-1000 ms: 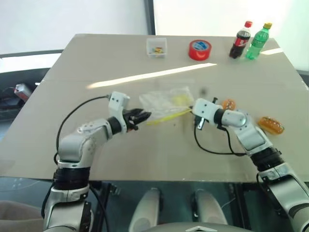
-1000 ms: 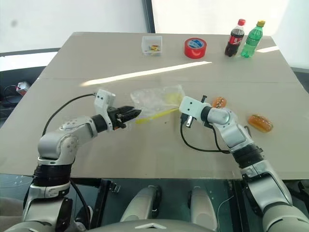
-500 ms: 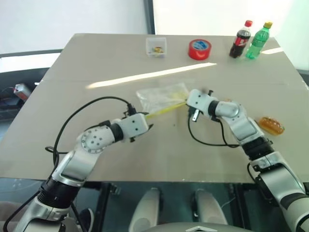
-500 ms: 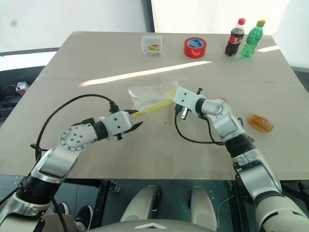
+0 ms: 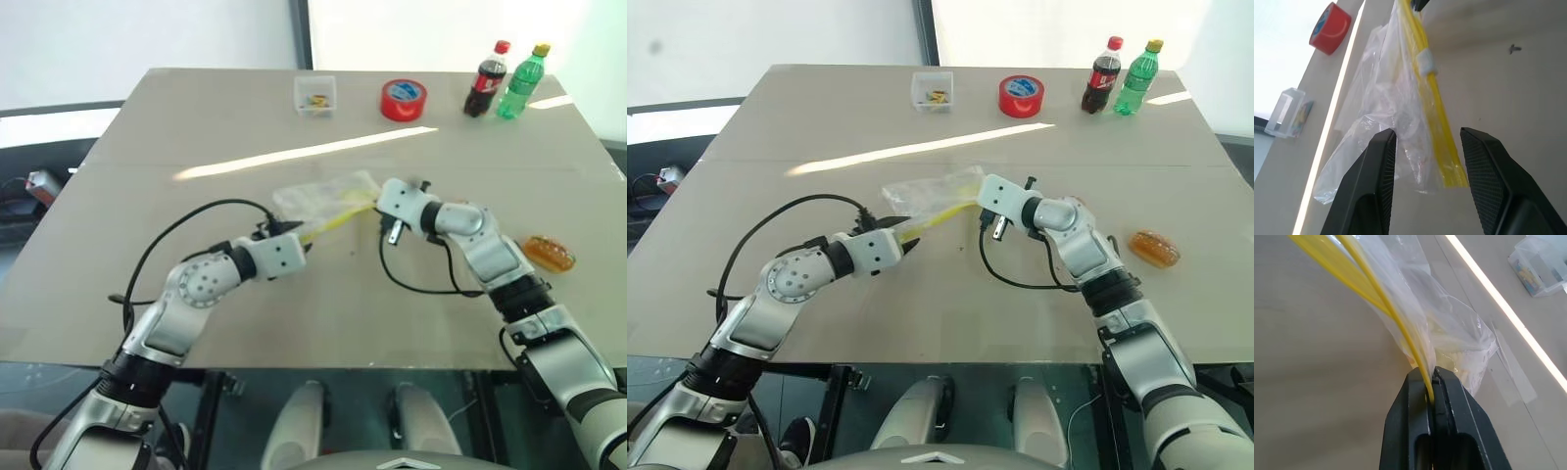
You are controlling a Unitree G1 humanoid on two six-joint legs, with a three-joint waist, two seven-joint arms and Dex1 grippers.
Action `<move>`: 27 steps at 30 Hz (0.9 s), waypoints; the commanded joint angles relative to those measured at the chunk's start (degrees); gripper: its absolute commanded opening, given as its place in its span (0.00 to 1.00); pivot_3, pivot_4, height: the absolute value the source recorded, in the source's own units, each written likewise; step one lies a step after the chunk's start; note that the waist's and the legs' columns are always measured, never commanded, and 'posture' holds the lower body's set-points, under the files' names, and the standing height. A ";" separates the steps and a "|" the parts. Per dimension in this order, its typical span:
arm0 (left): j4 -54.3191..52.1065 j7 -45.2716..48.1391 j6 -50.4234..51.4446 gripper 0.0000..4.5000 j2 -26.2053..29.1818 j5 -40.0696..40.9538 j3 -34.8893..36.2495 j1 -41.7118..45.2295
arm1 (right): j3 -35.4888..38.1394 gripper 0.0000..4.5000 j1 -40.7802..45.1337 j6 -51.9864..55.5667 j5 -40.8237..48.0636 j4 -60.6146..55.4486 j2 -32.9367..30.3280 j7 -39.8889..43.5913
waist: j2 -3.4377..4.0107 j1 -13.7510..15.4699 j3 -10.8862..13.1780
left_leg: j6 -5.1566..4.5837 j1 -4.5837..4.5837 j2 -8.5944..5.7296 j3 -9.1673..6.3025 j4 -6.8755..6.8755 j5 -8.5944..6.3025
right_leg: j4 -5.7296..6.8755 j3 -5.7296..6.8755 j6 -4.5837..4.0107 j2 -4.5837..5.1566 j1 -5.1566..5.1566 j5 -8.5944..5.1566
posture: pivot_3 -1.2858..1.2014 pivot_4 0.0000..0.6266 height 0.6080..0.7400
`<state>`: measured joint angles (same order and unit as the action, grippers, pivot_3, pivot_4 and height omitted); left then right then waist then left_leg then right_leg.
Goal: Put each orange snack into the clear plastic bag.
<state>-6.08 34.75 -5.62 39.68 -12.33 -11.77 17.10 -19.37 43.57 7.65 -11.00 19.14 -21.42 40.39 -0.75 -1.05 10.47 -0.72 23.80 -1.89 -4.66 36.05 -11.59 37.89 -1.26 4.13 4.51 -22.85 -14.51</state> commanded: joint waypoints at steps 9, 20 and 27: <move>1.01 -1.50 -5.68 0.49 -0.35 -2.66 1.49 1.51 | 1.20 0.00 0.70 0.50 0.12 -2.08 0.56 -0.72 | 0.00 -0.02 0.00 | 0.00 0.00 -0.02 0.01 0.01 0.00 | 0.01 0.00 0.00 -0.01 0.00 0.00 | 0.52 0.24 1.00; 2.83 -2.19 -6.45 0.49 -0.55 -3.83 1.66 1.25 | 0.99 0.00 1.19 0.45 0.08 -1.75 0.75 -0.45 | 0.00 -0.06 0.00 | 0.00 -0.01 -0.02 0.00 0.03 0.00 | 0.04 0.00 0.00 -0.02 0.00 0.00 | 0.52 0.24 1.00; 6.19 -2.63 -6.71 0.01 -1.44 -4.99 0.97 3.65 | 0.59 0.00 1.23 -0.94 -0.65 -1.90 0.21 -0.36 | 0.00 -0.05 0.00 | 0.00 -0.01 -0.02 -0.01 0.04 0.00 | 0.06 0.01 0.00 -0.03 0.00 0.00 | 0.52 0.24 1.00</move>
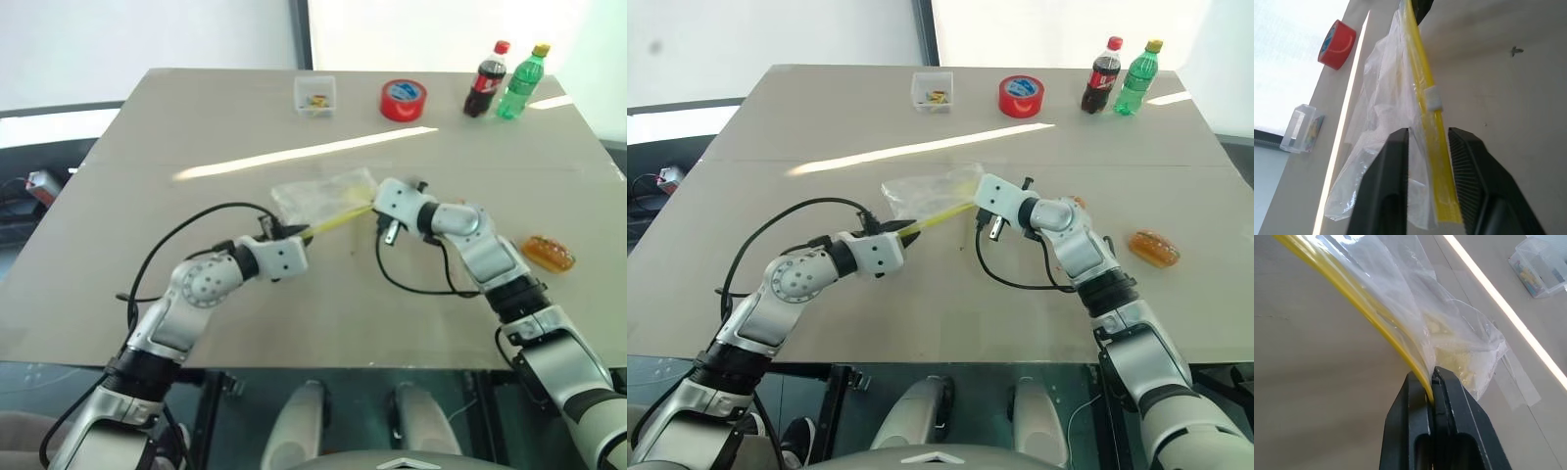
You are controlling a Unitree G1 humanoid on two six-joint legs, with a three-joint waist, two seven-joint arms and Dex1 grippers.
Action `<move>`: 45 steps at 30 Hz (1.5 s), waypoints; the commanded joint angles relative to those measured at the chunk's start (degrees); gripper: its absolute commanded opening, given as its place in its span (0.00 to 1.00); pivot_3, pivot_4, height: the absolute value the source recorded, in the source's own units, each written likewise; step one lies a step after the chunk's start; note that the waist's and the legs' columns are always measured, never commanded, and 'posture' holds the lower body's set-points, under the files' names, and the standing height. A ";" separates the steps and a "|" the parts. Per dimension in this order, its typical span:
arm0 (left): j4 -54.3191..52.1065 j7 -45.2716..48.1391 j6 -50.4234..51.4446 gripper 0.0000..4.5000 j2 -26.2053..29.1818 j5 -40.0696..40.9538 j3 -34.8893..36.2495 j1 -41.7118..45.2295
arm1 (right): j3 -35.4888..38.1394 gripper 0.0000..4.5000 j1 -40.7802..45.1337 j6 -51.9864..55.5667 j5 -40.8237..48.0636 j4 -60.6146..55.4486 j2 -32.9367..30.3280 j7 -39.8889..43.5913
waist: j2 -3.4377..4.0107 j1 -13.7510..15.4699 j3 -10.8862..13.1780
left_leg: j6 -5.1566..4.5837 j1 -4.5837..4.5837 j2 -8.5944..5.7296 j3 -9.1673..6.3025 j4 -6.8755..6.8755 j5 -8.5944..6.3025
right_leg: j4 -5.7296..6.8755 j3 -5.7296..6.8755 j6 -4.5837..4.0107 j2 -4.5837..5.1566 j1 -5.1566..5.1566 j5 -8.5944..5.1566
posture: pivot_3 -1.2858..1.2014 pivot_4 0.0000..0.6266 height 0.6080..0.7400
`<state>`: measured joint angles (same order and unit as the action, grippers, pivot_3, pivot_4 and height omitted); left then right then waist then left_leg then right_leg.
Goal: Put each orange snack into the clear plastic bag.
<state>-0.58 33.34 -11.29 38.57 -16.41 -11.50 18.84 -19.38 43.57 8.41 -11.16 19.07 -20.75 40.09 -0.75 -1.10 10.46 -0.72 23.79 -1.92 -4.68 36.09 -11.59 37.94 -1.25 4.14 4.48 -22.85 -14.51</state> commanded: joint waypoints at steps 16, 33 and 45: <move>4.32 -0.42 2.67 0.00 -4.67 2.77 1.98 5.02 | 10.64 0.66 -8.33 12.80 7.25 -24.98 -2.13 0.23 | -0.01 0.22 0.00 | 0.00 0.03 0.00 -0.05 0.06 0.00 | 0.02 0.02 0.00 0.00 0.01 0.00 | 0.52 0.24 1.00; 0.71 0.50 8.14 0.00 -7.68 5.74 2.74 5.04 | 6.69 0.01 -6.61 14.43 10.20 -18.66 4.78 -2.52 | -0.02 -0.07 -0.01 | 0.00 0.01 0.02 -0.07 0.22 0.00 | 0.12 0.02 -0.01 -0.05 0.03 0.02 | 0.52 0.24 1.00; -0.91 1.47 6.50 0.00 -6.84 3.32 0.98 3.44 | 7.51 0.01 -2.61 11.40 11.30 -13.02 6.68 -2.99 | -0.01 -0.02 -0.01 | 0.00 0.01 0.02 -0.10 0.21 0.00 | 0.12 0.04 -0.02 -0.06 0.03 0.02 | 0.52 0.24 1.00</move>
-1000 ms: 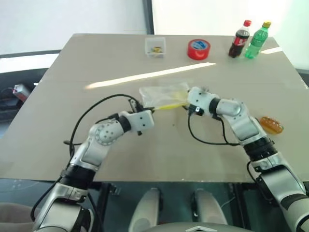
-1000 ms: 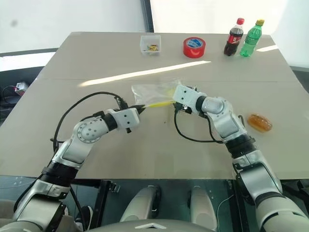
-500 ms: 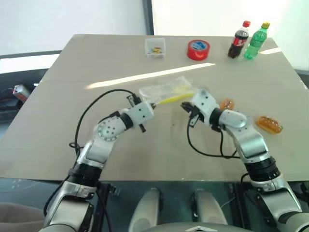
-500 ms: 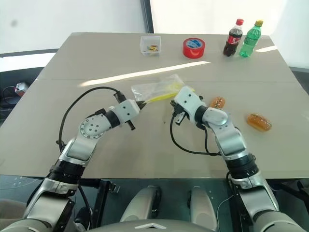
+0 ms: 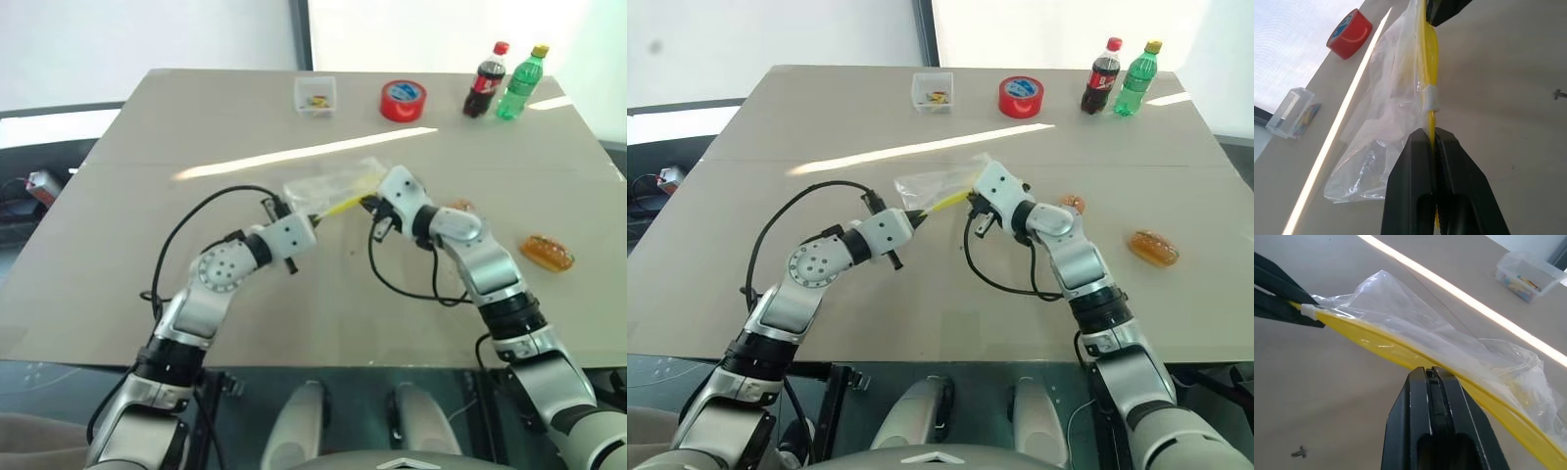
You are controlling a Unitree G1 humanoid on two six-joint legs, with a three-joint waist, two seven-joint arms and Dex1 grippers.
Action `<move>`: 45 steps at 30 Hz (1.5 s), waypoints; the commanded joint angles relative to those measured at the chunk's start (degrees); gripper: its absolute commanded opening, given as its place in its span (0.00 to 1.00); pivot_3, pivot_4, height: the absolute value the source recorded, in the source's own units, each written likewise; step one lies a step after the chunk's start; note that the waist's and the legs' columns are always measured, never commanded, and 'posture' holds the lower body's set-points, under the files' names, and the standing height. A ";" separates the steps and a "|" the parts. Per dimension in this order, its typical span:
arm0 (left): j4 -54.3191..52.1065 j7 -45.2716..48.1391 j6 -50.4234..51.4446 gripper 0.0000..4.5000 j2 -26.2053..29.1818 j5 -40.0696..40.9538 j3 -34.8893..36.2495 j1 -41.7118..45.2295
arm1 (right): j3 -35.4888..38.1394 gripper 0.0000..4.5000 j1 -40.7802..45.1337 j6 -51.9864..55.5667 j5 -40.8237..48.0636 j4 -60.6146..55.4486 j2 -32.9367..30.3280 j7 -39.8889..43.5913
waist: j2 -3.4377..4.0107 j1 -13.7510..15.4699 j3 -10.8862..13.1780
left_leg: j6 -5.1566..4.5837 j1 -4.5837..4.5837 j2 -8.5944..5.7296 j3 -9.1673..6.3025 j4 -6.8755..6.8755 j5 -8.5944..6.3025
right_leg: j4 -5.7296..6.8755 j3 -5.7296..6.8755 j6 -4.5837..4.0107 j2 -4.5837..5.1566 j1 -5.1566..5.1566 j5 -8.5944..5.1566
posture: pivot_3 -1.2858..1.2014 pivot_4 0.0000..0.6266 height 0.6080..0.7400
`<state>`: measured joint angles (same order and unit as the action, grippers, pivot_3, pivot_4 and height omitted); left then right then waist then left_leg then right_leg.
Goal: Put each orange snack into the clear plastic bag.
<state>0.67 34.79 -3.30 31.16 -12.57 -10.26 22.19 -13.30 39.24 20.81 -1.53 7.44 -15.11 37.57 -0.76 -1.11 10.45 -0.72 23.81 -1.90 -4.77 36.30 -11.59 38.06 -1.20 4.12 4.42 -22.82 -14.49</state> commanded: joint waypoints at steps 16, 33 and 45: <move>-2.65 0.52 -2.99 0.00 0.18 0.19 -0.84 -0.65 | 1.62 0.01 3.61 0.92 1.86 2.92 2.61 -3.33 | 0.00 -0.04 0.00 | 0.00 0.00 0.00 0.00 0.00 0.00 | 0.00 0.00 0.00 0.00 0.00 0.00 | 0.52 0.24 1.00; -1.27 -2.81 1.23 0.00 -2.10 -0.54 0.45 1.36 | -14.49 0.99 8.60 -31.04 -27.49 17.12 -7.34 -15.04 | 0.01 -0.88 0.00 | 0.01 0.01 -0.02 0.03 -0.02 0.00 | -0.03 -0.02 -0.01 0.01 -0.02 0.01 | 0.52 0.24 1.00; -0.86 -4.82 4.24 0.00 -2.82 -1.19 0.66 2.42 | -3.78 0.99 -0.41 -17.89 -11.15 -4.34 -7.46 -1.43 | 0.00 -1.07 0.00 | 0.00 0.02 0.01 0.01 -0.01 0.00 | -0.04 -0.03 -0.01 0.00 0.01 0.01 | 0.52 0.24 1.00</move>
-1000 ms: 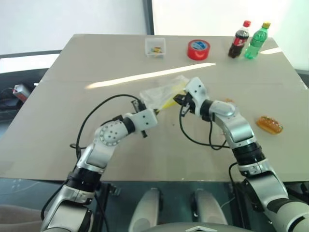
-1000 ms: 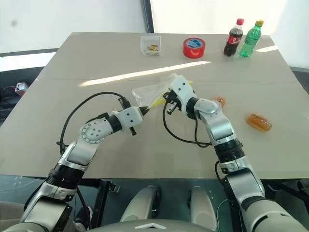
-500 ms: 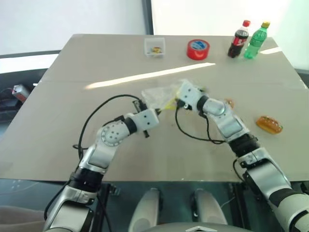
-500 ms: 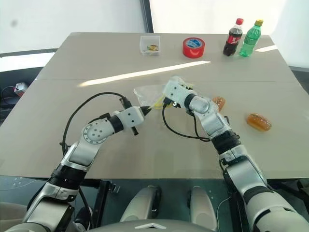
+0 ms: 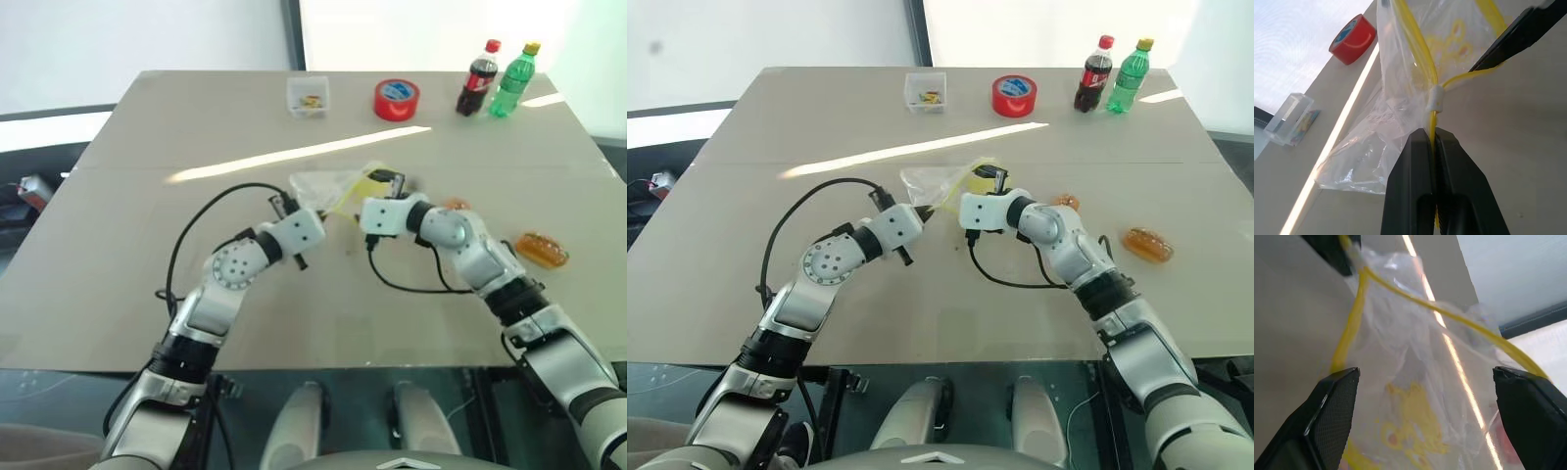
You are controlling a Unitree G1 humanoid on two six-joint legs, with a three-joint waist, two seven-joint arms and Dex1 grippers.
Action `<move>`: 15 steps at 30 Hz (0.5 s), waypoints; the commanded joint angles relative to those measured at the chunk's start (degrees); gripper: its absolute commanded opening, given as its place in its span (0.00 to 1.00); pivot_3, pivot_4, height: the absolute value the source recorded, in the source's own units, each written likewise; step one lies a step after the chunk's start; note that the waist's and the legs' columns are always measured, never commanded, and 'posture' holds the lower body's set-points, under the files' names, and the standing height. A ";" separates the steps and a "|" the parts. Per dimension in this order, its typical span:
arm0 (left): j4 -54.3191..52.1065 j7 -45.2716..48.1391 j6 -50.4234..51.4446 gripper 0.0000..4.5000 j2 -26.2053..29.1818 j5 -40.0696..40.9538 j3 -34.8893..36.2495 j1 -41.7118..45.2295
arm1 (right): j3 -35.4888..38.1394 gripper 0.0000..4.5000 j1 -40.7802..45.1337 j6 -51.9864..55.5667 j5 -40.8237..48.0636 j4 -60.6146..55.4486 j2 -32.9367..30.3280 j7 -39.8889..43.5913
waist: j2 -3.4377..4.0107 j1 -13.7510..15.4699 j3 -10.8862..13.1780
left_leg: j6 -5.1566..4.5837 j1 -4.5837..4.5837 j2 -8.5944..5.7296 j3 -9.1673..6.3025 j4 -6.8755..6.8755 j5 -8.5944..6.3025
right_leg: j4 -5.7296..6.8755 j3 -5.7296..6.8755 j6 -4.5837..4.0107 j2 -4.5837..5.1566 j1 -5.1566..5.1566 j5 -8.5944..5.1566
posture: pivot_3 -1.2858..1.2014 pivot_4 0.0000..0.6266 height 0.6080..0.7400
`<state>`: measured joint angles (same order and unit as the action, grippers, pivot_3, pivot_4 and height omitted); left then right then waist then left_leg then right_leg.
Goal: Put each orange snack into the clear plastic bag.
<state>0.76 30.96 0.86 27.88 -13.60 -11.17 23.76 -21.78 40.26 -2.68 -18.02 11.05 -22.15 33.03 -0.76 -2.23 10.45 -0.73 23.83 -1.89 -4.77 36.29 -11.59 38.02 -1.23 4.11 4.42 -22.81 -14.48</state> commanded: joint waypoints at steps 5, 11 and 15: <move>-0.55 -2.22 0.59 0.00 0.43 -0.50 2.19 0.87 | 16.27 0.99 -9.24 27.26 12.90 -21.44 -0.55 1.69 | -0.01 0.81 -0.01 | 0.00 0.00 0.00 -0.07 0.01 0.00 | 0.01 0.07 0.00 0.01 0.04 0.00 | 0.52 0.24 1.00; -0.14 -3.51 0.93 0.00 0.04 -0.54 2.76 0.19 | 24.35 0.99 -17.35 47.28 13.98 -33.72 5.22 -8.40 | 0.00 1.13 -0.01 | 0.00 -0.01 0.02 -0.05 0.00 0.00 | 0.03 0.06 0.00 -0.01 0.01 0.00 | 0.52 0.24 1.00; 0.82 -3.85 0.83 0.00 -0.64 -0.58 2.37 1.03 | 29.54 0.99 -17.18 57.82 13.32 -35.49 15.15 -19.63 | 0.01 1.07 -0.03 | 0.00 -0.06 0.03 -0.02 0.00 0.00 | 0.12 -0.01 -0.02 -0.04 -0.01 0.01 | 0.52 0.24 1.00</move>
<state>2.04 27.85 2.21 27.33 -14.35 -9.48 23.94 5.05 22.02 51.66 -4.34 -21.83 -9.10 18.26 -0.75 -1.16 10.43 -0.72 23.76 -1.85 -4.80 36.30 -11.59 38.14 -1.22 4.09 4.37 -22.81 -14.47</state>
